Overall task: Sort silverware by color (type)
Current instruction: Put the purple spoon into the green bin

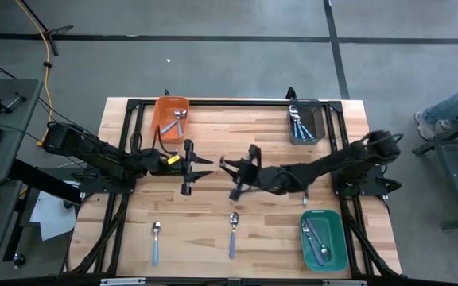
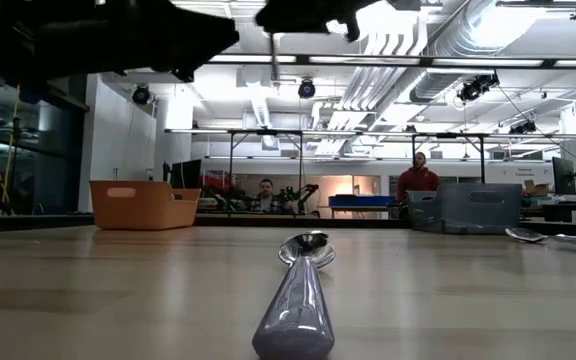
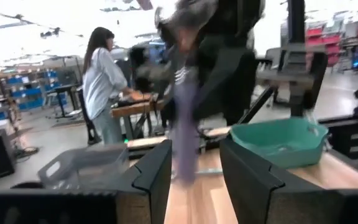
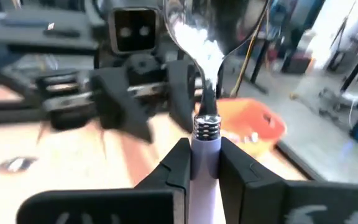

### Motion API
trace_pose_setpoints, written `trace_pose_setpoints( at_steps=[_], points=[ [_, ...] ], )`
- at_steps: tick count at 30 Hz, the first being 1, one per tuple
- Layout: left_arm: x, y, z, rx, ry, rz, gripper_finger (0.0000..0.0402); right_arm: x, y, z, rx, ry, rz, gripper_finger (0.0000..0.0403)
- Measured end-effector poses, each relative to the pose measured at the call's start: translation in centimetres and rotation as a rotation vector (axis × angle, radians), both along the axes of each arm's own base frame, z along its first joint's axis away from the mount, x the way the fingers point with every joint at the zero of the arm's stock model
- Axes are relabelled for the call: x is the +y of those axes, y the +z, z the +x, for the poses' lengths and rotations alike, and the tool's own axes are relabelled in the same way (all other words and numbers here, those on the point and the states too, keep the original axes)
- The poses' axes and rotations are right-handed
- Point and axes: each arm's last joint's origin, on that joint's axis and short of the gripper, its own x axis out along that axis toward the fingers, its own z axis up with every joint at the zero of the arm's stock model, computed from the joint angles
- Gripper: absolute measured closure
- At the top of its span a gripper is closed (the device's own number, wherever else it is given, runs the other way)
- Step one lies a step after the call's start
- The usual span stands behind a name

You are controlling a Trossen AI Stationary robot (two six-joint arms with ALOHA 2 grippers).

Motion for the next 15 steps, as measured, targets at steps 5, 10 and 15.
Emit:
trace_pose_setpoints(
  at_steps=[5,10,15],
  points=[
    [0.1,-1.2,-0.6,0.052,0.011,-0.006,0.0269,1.3,1.7,-4.3,0.131,-0.021,0.165,0.0378],
    [0.1,-1.7,-1.0,0.071,0.007,-0.033,0.0268,2.7,1.8,-9.5,0.314,-0.061,0.498,0.0377],
    [0.1,-1.8,-1.1,0.072,0.007,-0.045,0.0268,5.5,0.7,-13.9,0.508,-0.141,0.776,0.0376]
  ],
)
